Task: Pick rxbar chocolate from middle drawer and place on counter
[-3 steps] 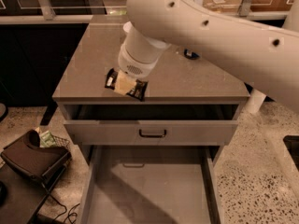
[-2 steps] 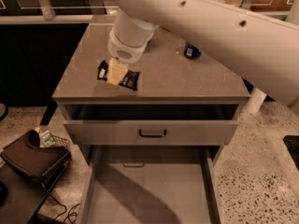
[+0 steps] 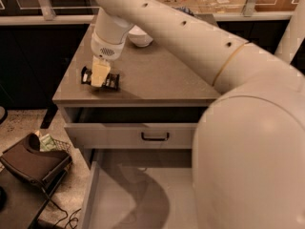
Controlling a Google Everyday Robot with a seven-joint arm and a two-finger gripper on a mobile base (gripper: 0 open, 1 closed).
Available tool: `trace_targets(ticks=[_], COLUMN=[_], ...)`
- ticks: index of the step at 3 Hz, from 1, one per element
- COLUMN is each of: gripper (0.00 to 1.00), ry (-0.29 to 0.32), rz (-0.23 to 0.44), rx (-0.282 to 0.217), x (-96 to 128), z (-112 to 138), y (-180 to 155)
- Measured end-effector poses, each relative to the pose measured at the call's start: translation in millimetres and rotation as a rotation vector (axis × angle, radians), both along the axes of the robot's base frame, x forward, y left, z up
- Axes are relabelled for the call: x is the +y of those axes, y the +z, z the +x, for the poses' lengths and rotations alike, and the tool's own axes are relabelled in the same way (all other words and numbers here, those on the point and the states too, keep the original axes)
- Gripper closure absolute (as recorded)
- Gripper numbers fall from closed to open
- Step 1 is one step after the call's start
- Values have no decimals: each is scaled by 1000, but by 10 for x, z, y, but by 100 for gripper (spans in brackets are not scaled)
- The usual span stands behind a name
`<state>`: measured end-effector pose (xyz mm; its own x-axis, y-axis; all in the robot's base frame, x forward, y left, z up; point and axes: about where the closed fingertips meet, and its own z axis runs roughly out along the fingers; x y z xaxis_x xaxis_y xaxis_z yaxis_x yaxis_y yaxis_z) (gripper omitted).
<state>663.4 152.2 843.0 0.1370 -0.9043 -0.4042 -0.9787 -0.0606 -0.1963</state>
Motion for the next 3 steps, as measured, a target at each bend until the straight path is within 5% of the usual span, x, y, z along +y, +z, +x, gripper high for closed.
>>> trace_targets(ticks=[3], gripper=[26], ry=[8], rz=[5], rx=[7], x=[52], z=[53], y=[-92])
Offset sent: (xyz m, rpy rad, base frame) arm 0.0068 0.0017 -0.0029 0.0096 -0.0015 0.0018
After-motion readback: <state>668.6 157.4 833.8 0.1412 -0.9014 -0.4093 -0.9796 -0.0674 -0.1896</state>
